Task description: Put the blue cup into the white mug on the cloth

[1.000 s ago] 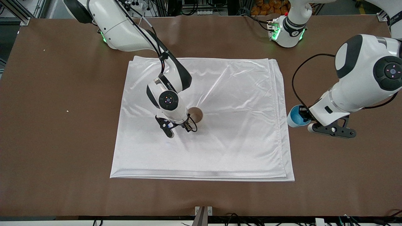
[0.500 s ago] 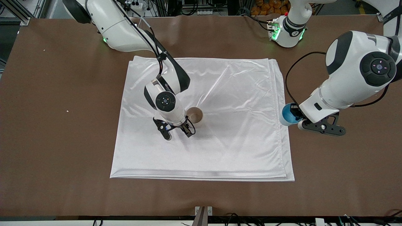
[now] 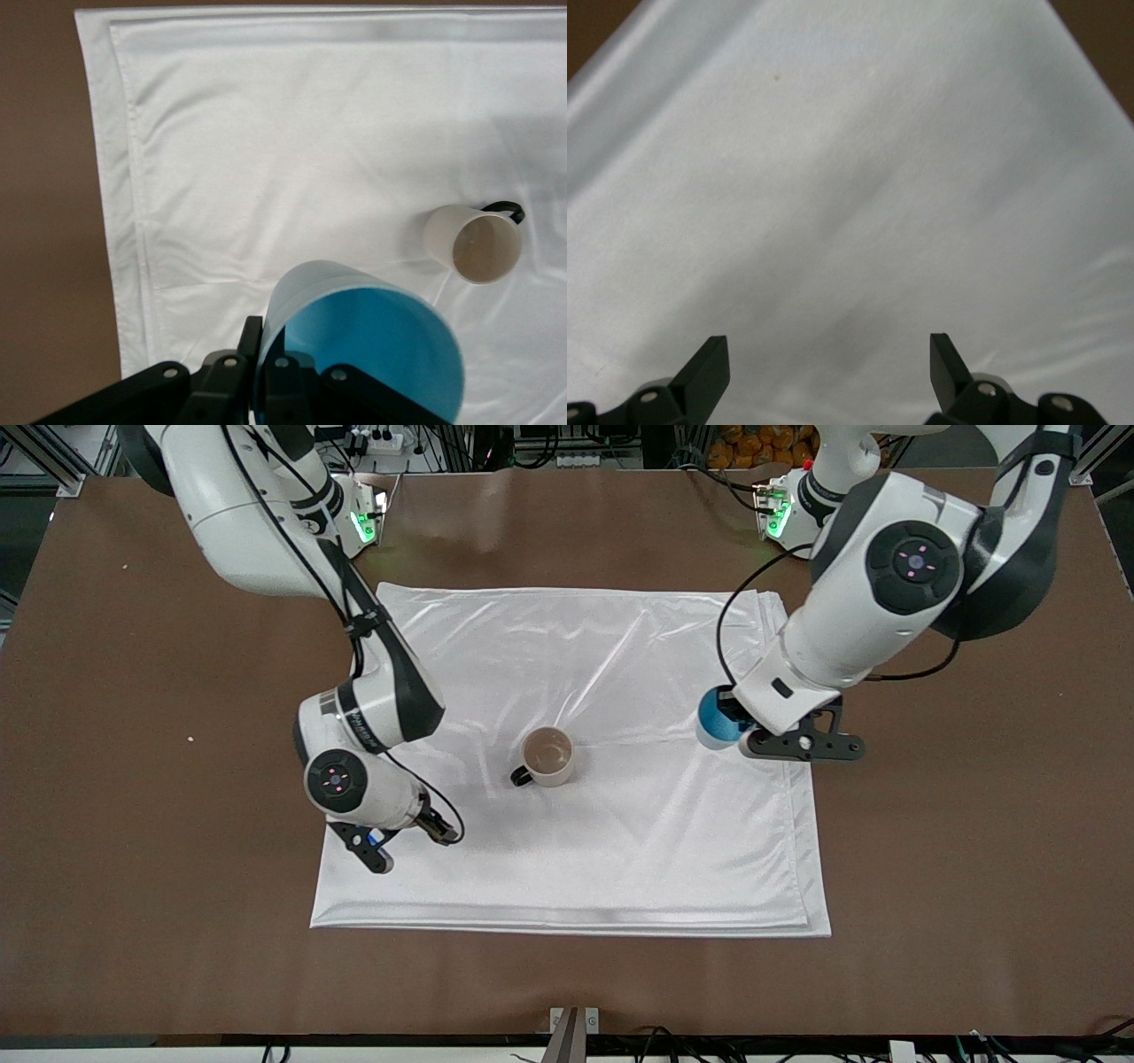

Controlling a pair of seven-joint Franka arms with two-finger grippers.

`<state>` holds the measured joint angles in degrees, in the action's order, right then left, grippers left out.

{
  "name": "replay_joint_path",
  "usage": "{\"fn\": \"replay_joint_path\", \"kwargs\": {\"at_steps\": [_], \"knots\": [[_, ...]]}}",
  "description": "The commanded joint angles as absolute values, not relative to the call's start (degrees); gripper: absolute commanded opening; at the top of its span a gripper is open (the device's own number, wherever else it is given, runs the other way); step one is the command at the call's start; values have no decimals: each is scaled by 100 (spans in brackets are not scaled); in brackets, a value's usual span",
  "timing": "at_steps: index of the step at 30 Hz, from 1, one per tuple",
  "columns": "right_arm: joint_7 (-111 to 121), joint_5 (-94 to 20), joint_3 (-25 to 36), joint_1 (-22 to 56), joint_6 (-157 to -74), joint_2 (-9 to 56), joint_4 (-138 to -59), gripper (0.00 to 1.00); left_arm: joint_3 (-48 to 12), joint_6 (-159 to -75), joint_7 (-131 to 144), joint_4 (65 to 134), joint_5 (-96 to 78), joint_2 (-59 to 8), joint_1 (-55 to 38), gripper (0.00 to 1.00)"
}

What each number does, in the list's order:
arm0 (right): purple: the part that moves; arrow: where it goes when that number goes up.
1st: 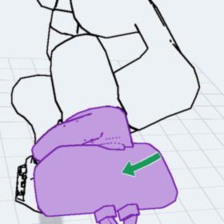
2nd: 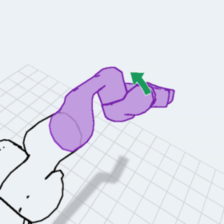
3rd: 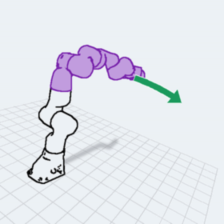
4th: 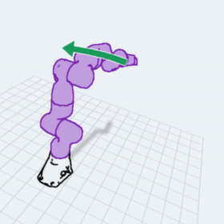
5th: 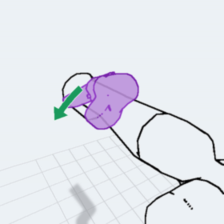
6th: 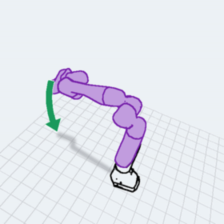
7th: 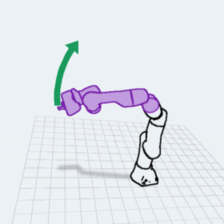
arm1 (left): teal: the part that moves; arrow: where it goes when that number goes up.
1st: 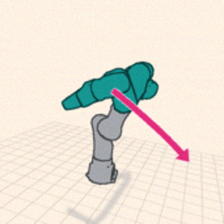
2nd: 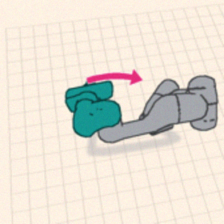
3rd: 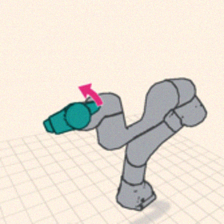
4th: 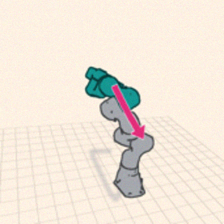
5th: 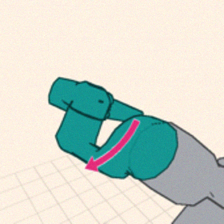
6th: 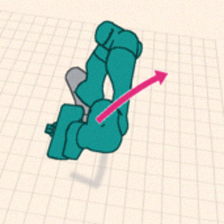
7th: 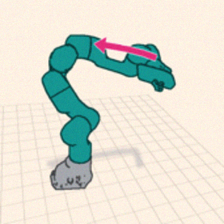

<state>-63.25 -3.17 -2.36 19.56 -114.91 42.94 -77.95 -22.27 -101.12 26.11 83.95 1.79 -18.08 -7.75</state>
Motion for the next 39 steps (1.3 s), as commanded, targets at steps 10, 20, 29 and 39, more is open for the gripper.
{"fn": "replay_joint_path", "kwargs": {"at_steps": [10,20,29,39], "knots": [[-3807,-281,-316,950,-11197,4228,-7734,100,-2364,-10872,3753,8314,237,-2416,-1582,0],[-2988,-264,-299,545,-10916,4008,-7988,100,-2312,-11592,4622,8306,281,-2909,-2223,0],[-2971,-132,-299,536,-11416,3323,-9042,100,-2110,-12014,4807,8306,290,-3155,-2636,0],[-2611,-26,-308,379,-12252,2471,-10353,100,-1565,-12497,4860,8306,281,-3445,-3234,0]]}}
